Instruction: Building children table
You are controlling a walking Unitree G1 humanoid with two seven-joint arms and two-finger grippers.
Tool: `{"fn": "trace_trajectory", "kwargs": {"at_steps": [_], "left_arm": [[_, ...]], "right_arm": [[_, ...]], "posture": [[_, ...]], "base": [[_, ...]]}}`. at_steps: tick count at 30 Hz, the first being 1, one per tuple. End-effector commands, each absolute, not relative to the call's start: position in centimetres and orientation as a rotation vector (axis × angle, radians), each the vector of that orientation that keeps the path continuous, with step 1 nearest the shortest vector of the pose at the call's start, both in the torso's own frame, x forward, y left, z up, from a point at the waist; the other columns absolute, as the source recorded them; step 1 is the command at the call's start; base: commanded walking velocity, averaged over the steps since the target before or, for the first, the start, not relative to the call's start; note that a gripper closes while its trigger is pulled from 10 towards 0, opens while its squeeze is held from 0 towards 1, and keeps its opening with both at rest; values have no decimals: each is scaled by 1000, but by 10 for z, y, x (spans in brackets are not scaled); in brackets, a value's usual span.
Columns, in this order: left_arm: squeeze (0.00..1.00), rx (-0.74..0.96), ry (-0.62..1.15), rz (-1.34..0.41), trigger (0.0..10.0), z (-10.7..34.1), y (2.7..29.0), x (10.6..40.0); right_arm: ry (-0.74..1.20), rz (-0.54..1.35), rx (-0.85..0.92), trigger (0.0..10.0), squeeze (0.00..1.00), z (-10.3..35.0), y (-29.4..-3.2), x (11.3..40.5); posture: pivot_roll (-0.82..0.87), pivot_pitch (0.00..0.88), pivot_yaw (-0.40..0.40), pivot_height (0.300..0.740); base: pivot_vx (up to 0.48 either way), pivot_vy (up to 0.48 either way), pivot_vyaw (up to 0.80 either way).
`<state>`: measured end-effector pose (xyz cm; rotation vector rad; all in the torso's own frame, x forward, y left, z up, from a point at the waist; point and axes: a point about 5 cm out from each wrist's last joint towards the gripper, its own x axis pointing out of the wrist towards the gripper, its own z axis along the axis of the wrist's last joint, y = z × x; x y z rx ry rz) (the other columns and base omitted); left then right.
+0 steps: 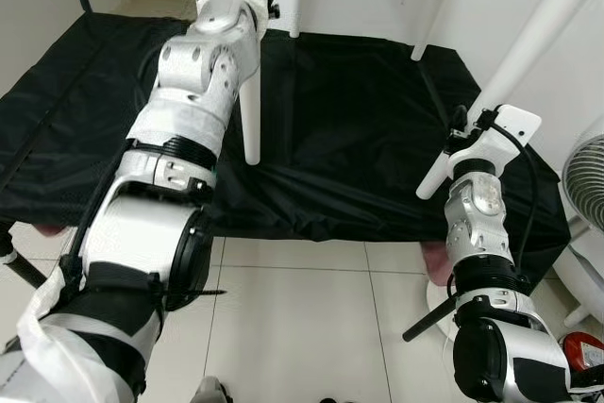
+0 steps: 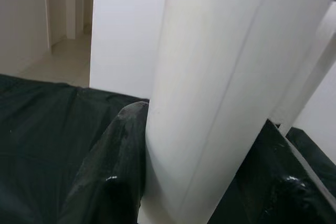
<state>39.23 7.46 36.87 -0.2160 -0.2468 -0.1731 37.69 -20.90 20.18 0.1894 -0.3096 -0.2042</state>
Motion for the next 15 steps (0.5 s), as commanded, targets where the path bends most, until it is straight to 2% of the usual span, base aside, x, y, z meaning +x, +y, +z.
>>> {"fn": "trace_trajectory", "kwargs": {"at_steps": [1, 15], "left_arm": [[1000, -395, -156, -674, 10000, 340, 20, 378], [1000, -427, -153, -614, 10000, 323, 42, 376]], "right_arm": [[-141, 50, 245, 10000, 1000, 173, -149, 384], [-218, 81, 273, 10000, 1000, 171, -151, 376]], "posture": [[138, 143, -56, 740], [149, 134, -63, 740]], "base": [[0, 0, 0], [0, 0, 0]]}}
